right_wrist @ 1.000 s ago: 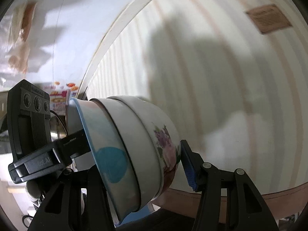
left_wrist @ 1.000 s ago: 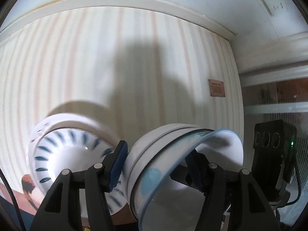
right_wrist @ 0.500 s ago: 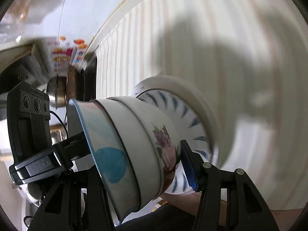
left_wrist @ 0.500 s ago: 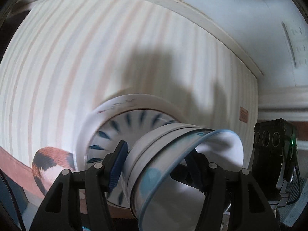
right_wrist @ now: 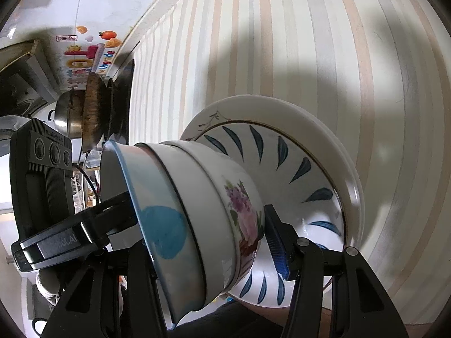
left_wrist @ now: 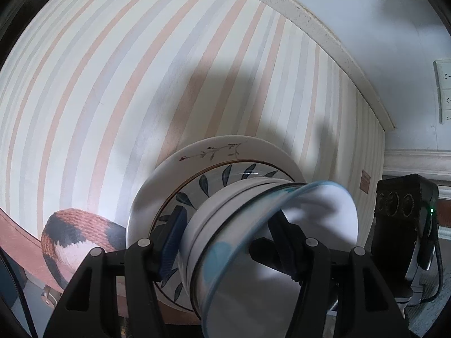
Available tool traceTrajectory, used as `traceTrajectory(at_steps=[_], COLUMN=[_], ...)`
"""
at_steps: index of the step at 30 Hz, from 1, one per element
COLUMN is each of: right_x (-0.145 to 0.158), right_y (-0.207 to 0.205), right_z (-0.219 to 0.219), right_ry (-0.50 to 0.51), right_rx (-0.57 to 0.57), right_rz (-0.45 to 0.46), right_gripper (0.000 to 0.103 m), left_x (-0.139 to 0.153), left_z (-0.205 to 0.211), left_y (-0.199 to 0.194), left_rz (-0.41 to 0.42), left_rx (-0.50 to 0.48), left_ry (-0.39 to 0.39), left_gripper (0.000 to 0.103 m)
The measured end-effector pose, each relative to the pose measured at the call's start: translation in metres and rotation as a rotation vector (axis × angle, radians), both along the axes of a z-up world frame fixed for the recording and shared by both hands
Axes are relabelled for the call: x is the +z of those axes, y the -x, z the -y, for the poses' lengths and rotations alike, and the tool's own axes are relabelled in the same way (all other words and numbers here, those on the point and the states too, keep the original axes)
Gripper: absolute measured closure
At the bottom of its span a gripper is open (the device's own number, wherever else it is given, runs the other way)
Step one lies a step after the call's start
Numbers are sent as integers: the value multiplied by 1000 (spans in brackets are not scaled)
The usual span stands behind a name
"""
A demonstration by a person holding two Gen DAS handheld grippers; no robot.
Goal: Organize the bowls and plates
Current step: 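Lift the bowl stack with both tools and carry it over the blue-leaf plate stack, then lower the bowl stack onto the plate stack and open both tools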
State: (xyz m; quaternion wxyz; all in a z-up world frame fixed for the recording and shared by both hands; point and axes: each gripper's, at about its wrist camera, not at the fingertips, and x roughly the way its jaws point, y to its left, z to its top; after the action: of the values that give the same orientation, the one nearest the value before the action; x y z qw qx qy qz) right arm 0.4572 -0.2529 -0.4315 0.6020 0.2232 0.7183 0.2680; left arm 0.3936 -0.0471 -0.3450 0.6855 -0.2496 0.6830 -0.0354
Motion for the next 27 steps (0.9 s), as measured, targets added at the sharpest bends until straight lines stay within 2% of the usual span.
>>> traceTrajectory(at_steps=[17,24,27], right_x=[-1,3,12], right_y=[0,2,5], right_z=[-7,-12,-14], right_ry=[58,87,131], right_rx=[18,29,39], right_rz=[32,34,71], right_gripper=[47,47,47], left_x=[-11,9,23], left_z=[-2,2,1], left_y=[2,8,14], left_rz=[-13,57,89], left_rx=[-4,-53,-64], left_ry=[11,-134,-191], left_gripper=[46,46,46])
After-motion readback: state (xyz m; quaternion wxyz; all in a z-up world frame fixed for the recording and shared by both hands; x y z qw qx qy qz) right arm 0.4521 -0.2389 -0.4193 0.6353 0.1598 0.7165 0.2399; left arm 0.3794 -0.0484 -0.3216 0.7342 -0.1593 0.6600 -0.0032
